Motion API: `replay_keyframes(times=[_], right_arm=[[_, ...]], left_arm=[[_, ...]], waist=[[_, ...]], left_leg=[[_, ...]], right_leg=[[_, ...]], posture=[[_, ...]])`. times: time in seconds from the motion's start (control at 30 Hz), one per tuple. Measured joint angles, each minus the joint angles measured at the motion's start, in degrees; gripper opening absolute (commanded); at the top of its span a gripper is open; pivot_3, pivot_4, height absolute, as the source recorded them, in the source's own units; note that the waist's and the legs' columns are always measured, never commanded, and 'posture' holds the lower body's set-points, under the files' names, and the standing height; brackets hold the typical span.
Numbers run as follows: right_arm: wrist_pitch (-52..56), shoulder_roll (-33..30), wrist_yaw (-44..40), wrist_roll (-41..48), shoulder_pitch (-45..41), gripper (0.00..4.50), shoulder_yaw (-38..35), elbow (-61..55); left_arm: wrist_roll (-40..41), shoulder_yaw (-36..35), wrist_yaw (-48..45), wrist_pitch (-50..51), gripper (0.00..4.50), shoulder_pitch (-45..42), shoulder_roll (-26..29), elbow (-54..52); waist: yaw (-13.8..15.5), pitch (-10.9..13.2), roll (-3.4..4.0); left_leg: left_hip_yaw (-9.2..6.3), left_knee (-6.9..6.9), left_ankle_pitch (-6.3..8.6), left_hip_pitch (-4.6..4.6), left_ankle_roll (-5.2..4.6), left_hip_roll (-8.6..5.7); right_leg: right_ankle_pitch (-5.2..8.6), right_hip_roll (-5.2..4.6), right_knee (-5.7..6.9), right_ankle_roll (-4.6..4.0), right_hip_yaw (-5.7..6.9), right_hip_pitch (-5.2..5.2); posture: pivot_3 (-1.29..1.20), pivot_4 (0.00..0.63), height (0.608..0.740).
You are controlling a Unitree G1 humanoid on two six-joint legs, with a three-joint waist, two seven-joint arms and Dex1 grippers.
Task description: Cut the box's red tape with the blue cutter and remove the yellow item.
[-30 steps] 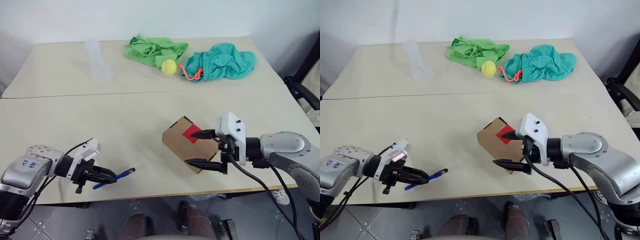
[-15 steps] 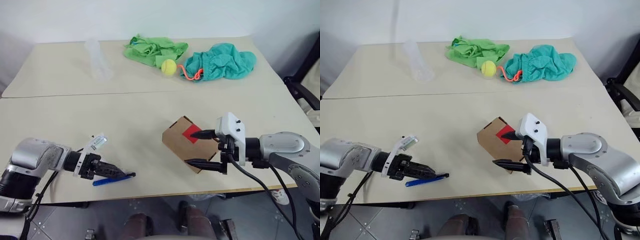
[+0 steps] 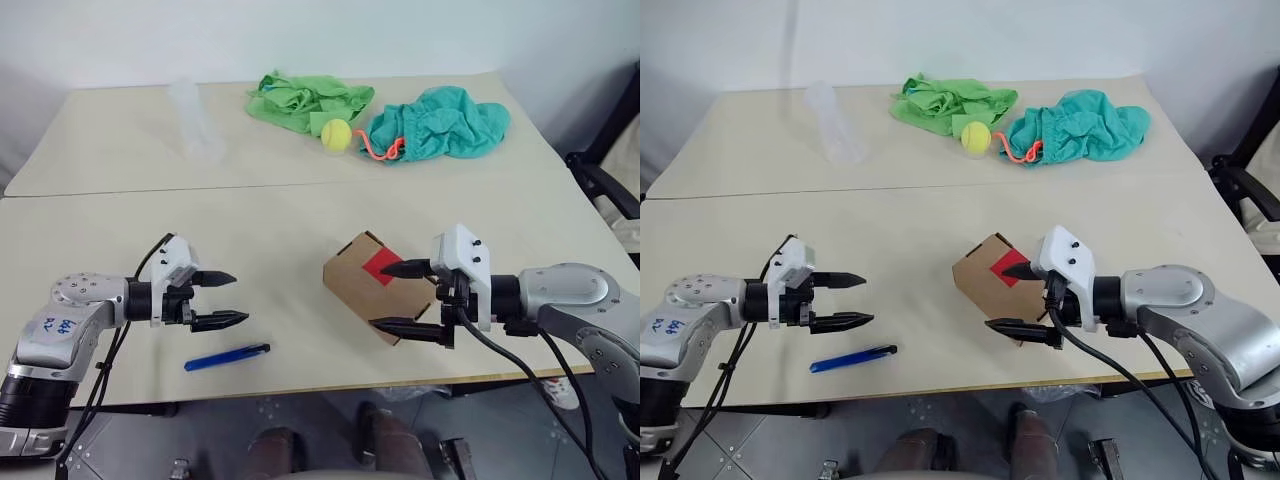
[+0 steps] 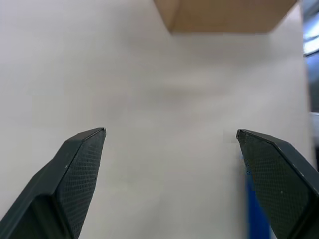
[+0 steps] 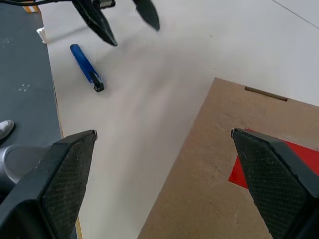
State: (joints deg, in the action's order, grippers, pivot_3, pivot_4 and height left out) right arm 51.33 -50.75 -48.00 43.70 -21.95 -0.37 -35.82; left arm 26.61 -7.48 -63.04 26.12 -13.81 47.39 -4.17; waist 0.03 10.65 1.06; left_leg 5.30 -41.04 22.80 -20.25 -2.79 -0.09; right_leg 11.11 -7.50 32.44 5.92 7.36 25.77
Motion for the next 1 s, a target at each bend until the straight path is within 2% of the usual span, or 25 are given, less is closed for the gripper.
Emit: replay_keyframes(times=[0.13, 0.27, 0.43, 0.7, 0.9, 1.0], right_arm=[[0.3, 0.3, 0.3, 1.0, 0.4, 4.5, 0.0, -0.3], [-0.3, 1.4, 0.6, 0.8, -0.2, 4.5, 0.5, -1.4], [-4.1, 4.0, -0.4, -0.7, -3.6, 4.5, 4.2, -2.7], [-7.0, 5.7, -2.3, -1.9, -3.8, 4.5, 6.8, -2.6], [-7.2, 6.1, -2.2, -2.1, -3.5, 4.5, 6.8, -2.6], [-7.2, 6.1, -2.2, -2.2, -3.3, 4.5, 6.8, -2.6]], left_arm=[[1.2, -3.8, -2.2, -4.3, 4.47, 6.2, 0.1, -3.8], [1.6, -6.4, -5.2, -6.0, 4.47, 15.0, 3.1, -9.1], [1.6, -8.0, -5.4, -6.9, 4.47, 19.9, 3.1, -12.0], [0.9, -9.6, -7.2, -8.3, 4.47, 25.6, 5.6, -14.4], [-5.6, -9.3, -7.5, -15.7, 4.47, 27.5, 6.6, -10.8], [-9.1, -7.2, -4.8, -17.8, 4.47, 25.5, 6.1, -8.3]], waist=[[-0.2, 0.0, 0.0], [-0.2, 0.0, 0.0], [0.0, 0.0, 0.01], [-0.2, 0.0, 0.01], [-0.2, 0.0, 0.03], [0.0, 0.0, 0.03]], left_leg=[[0.04, 0.01, 0.05, -0.02, -0.04, 0.0], [0.04, 0.0, 0.06, 0.0, -0.02, 0.02], [0.0, -0.02, 0.06, 0.02, -0.03, 0.02], [0.03, 0.01, 0.12, 0.0, -0.07, 0.01], [0.05, 0.01, 0.12, 0.0, -0.07, 0.06], [0.04, 0.0, 0.13, 0.0, -0.09, 0.04]], right_leg=[[0.0, 0.01, -0.03, 0.0, 0.03, 0.03], [0.01, 0.0, -0.02, -0.01, 0.03, 0.03], [0.02, -0.07, 0.03, -0.02, 0.04, 0.01], [0.02, 0.0, -0.02, -0.04, 0.07, 0.04], [0.04, -0.01, 0.0, -0.06, 0.09, 0.06], [0.04, -0.05, 0.01, -0.06, 0.11, 0.06]], posture=[[0.0, 0.15, 0.74], [0.0, 0.15, 0.74], [0.0, 0.15, 0.74], [0.0, 0.15, 0.74], [0.0, 0.15, 0.74], [0.0, 0.15, 0.74]])
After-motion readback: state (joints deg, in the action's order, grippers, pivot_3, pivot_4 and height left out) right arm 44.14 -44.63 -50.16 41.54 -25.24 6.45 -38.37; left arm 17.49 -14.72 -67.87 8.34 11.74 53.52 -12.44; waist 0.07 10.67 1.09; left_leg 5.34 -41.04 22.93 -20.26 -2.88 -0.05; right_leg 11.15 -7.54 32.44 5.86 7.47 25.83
